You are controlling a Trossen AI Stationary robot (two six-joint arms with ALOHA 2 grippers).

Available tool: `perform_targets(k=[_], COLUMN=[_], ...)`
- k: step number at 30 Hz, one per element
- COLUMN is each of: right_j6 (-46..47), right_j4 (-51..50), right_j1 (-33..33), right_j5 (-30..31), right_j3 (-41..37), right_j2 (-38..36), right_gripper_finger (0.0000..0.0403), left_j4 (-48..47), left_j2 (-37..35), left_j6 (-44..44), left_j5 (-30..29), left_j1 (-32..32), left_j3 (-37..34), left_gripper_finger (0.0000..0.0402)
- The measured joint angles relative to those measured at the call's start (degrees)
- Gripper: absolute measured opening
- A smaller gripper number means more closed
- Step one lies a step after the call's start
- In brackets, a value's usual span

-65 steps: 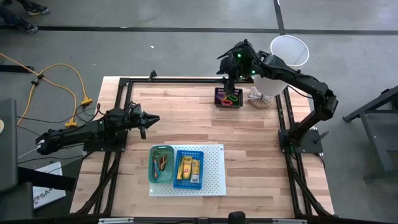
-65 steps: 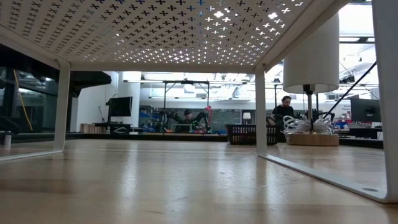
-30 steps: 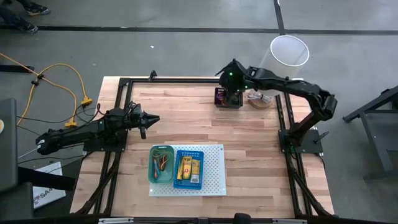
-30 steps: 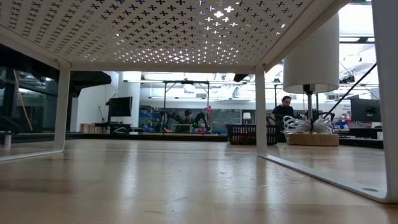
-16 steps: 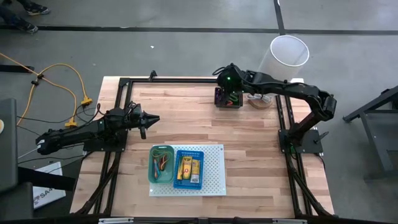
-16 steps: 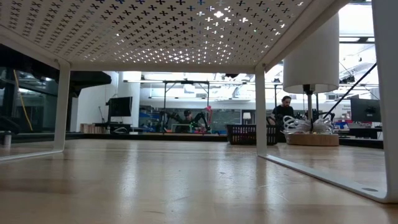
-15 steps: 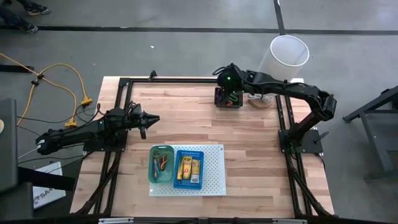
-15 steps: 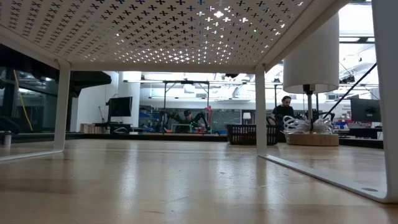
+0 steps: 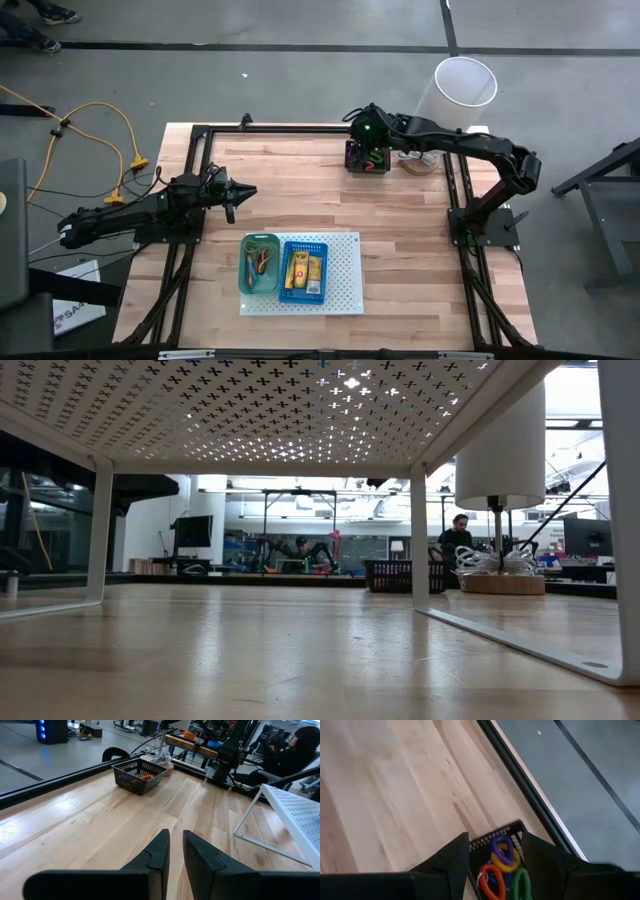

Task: Pick & Place Office Desk Supplies
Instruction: Put the black bin on the shelf

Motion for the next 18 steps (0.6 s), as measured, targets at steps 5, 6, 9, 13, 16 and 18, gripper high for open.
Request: perform_targets(k=[5, 6, 9, 13, 16, 18], right_j6=[3.4, 4.3, 8.2, 13.7, 18.4, 22.1], right_j4=[-4.1, -5.1, -7.5, -11.4, -12.7, -13.4], right_j1=[0.0, 0.0, 0.0, 0.0, 0.0, 0.1], right_j5=[3.5, 3.7, 3.9, 6.6, 8.1, 8.5], right_j3=[0.0, 0.0, 0.0, 0.0, 0.0, 0.0], right_j2=[0.0, 0.0, 0.0, 0.0, 0.5, 1.2], right_gripper_finger=[0.0170, 0.0170, 0.0170, 0.0170, 0.0170, 0.0170], left_j4=[0.0, 0.0, 0.0, 0.0, 0.0, 0.0], left_j2=[0.0, 0.0, 0.0, 0.0, 0.0, 0.0], left_j6=[0.0, 0.0, 0.0, 0.0, 0.0, 0.0], left_j5=[0.0, 0.0, 0.0, 0.0, 0.0, 0.0], left_j1=[0.0, 0.0, 0.0, 0.0, 0.0, 0.0], left_j3=[0.0, 0.0, 0.0, 0.0, 0.0, 0.0], left_gripper_finger=[0.0050, 0.0050, 0.0050, 0.0050, 0.0050, 0.0050])
